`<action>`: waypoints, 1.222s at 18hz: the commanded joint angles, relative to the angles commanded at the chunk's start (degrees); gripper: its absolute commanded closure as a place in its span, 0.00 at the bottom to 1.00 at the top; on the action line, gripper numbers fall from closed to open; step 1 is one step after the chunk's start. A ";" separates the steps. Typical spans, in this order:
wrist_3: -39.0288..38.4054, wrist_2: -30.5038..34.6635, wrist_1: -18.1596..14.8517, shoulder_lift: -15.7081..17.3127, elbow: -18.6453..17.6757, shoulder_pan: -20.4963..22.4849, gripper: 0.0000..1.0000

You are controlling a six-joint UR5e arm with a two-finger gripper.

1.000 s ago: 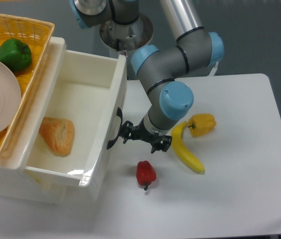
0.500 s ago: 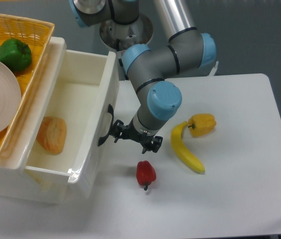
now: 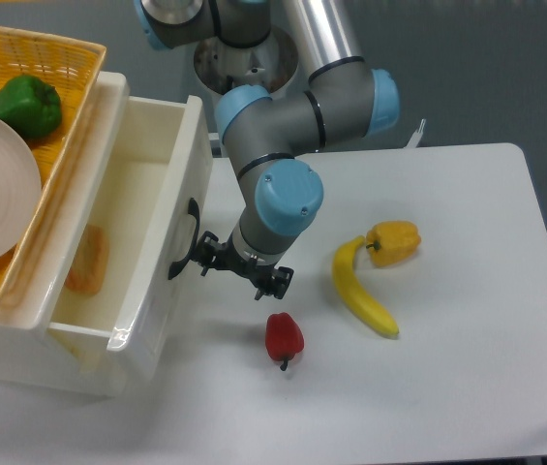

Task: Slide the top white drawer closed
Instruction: 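Push the drawer front with the gripper, sliding the drawer into the cabinet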

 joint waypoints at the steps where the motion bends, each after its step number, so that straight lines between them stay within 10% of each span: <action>1: 0.00 -0.09 0.00 0.17 0.00 -0.09 0.00; 22: -0.26 0.35 0.53 1.76 0.26 -5.28 0.00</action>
